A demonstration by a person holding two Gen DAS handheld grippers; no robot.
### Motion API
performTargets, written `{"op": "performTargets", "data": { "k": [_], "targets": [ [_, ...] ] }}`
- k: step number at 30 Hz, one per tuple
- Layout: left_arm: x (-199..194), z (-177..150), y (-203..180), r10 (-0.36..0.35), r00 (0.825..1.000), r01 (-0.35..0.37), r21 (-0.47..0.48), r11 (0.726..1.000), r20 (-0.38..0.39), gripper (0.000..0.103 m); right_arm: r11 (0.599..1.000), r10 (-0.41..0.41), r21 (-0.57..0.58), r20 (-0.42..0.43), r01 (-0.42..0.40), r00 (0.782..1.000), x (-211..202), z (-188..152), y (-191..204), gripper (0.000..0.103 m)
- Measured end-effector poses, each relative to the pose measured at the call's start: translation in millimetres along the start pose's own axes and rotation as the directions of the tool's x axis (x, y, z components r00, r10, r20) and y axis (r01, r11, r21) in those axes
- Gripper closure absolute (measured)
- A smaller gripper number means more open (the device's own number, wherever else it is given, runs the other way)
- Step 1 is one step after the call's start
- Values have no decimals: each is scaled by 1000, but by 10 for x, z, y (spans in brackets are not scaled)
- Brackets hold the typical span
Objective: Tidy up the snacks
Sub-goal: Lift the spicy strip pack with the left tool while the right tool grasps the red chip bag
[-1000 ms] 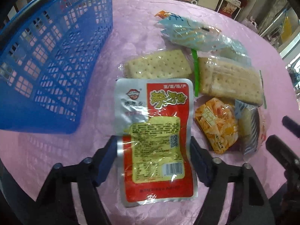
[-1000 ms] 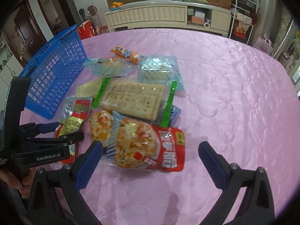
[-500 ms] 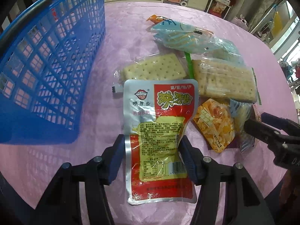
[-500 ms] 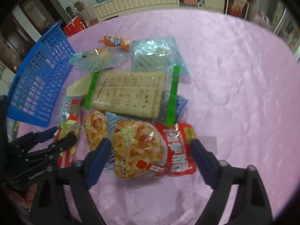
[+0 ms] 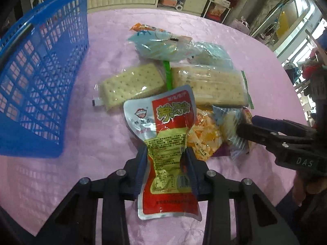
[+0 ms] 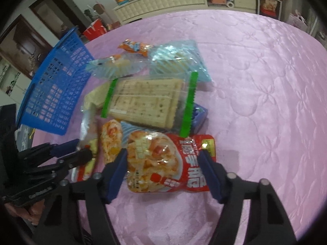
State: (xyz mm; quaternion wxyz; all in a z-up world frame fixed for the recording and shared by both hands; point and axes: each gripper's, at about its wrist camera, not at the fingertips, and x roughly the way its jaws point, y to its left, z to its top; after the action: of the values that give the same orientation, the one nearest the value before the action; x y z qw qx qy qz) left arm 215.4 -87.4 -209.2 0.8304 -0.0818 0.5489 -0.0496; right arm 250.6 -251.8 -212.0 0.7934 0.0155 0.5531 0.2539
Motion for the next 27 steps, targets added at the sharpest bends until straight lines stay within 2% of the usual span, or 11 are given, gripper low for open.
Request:
{"op": "performTargets", "data": {
  "k": [2,4,5,10,17,27],
  "targets": [
    [-5,0,-21,-10,1000,10,-4,1000,-2,71,1000,16,-16,16,-16,1000,-35,-17,24,55],
    [-28,-1,-43,-23,1000,23,-6,1000,1,71,999,34,-34,24,-33,999,-90,-35,50,67],
    [-42,1,-47,-20,1000,20,-3,1000,5,72,998,42,-43,27,-41,999,-108,-38,79,80],
    [-217,-7,-65,-25,999,25,13,1000,35,72,998,36,-51,40,-34,999,-171,-66,118,84],
    [-536,-33,-150,-45,994,41,45,998,96,72,999,18,-40,129,-13,991,-498,-96,169,91],
    [-1285,-68,-132,-82,970,61,95,994,227,72,995,7,-96,250,17,968,-1001,-26,592,92]
  ]
}}
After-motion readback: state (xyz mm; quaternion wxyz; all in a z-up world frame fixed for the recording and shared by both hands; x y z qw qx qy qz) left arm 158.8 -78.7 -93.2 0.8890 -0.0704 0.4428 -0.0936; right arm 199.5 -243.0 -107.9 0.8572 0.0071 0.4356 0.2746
